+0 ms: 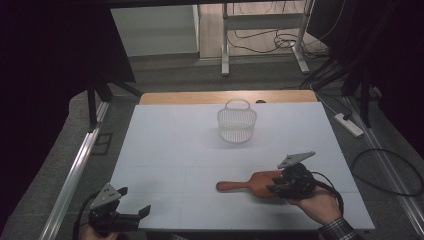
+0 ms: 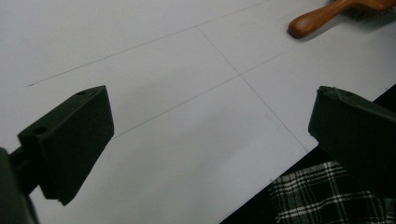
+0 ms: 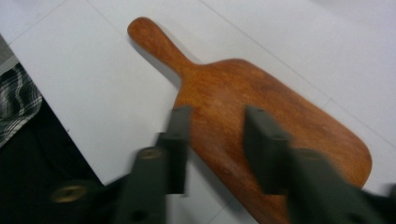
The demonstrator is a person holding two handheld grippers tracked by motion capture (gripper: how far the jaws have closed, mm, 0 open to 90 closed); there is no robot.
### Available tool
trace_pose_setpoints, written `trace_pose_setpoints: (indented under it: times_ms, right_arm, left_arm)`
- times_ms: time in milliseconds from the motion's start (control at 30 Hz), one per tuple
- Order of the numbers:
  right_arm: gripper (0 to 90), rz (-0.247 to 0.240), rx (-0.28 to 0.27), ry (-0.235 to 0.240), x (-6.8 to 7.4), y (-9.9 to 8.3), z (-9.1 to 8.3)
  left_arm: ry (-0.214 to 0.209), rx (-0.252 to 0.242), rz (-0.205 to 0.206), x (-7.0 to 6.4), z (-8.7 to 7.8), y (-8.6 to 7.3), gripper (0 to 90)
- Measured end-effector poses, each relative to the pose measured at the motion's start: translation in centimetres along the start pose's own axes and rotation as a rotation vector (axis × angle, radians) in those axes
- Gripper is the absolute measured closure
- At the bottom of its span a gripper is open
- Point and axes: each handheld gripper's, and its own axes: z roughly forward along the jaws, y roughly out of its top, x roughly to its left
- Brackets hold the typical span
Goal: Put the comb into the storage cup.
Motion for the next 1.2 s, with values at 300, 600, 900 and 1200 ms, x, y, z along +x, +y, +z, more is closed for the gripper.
trace_pose_setpoints:
  times_ms: [300,600,900,1200]
  right_arm:
    - [89.9,-0.008,0.031,0.027,-0.5,-0.4,0.0]
    - [89.9,-0.022,0.072,0.034,-0.4,-1.7,0.9]
    - [89.9,-0.041,0.134,0.053,0.4,-2.9,2.0]
    - [89.9,-0.034,0.184,0.038,-0.3,-3.4,2.4]
  left_arm:
    - [0.003,0.002,0.001,0.0,0.0,0.0,1.5]
    - [0.006,0.004,0.002,-0.1,0.1,0.1,1.7]
    - [0.010,0.007,0.002,-0.1,0.1,0.1,2.1]
    - [0.016,0.011,0.002,-0.1,0.1,0.1,2.4]
